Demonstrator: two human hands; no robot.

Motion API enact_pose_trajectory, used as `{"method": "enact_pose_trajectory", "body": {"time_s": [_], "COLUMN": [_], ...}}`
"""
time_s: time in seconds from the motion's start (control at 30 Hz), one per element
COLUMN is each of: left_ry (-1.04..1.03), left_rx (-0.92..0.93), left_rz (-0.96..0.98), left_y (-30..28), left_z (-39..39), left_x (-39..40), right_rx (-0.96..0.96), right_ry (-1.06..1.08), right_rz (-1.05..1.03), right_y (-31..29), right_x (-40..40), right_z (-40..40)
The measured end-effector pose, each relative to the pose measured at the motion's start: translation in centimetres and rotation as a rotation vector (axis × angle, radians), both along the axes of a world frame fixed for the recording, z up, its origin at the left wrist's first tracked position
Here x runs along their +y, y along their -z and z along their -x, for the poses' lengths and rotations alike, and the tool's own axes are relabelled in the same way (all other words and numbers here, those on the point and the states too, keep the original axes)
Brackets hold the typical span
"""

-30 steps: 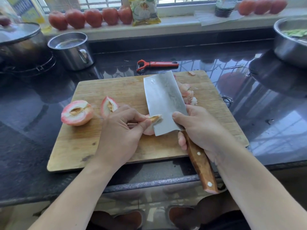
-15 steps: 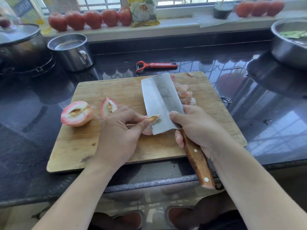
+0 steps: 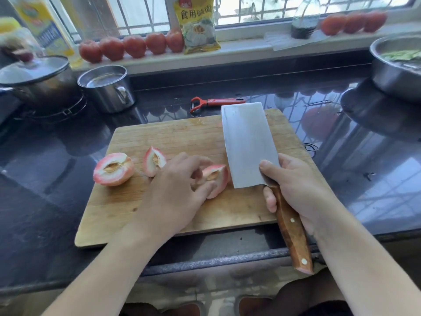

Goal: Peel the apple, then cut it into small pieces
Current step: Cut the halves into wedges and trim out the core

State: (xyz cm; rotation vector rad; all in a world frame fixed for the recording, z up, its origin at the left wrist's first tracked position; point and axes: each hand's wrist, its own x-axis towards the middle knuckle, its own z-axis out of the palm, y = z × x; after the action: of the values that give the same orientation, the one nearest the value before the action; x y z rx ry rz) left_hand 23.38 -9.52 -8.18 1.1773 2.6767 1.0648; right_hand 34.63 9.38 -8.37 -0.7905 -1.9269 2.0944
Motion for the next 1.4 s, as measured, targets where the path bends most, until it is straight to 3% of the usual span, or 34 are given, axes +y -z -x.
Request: {"method": "enact_pose_trajectory", "body": {"time_s": [0.07, 0.2, 0.63, 0.77, 0.97, 1.07, 1.2, 1.4], "left_ry": [0.058, 0.046, 0.062, -0.061, -0.231, -0.261, -0.131, 0.057], "left_rx": [0.014, 0.112, 0.497, 0.329, -0.124, -0.196, -0.297, -0.118], "left_rz": [0.207, 0.32, 0.115, -0.133, -0.252, -0.142, 0.06, 0.163], "left_y": [-1.8, -3.5, -0.4, -1.5, -4.8, -5.6, -5.2, -4.3], "left_z": [0.5, 0.4, -0.4, 0.8, 3.4, 4.6, 5.3, 6.5], "left_x": [0.4, 1.1, -0.1, -0.3, 0.0, 1.0, 4.7, 12.1], "right_rx": [0.012, 0.014, 0.001, 0.0, 0.026, 0.086, 0.106, 0.153], "right_ry": [-0.001, -0.032, -0.027, -0.015, -0.029, 0.033, 0.233, 0.326], "right_rz": [0.017, 0.052, 0.108, 0.108, 0.102, 0.098, 0.085, 0.29], "right_y": [0.2, 0.3, -0.2, -0.1, 0.0, -0.1, -0.3, -0.2], "right_x": [0.1, 0.3, 0.1, 0.2, 0.4, 1.5, 4.5, 5.4], "right_z": [0.0, 0.0, 0.0, 0.0, -0.1, -0.6, -0.9, -1.4]}}
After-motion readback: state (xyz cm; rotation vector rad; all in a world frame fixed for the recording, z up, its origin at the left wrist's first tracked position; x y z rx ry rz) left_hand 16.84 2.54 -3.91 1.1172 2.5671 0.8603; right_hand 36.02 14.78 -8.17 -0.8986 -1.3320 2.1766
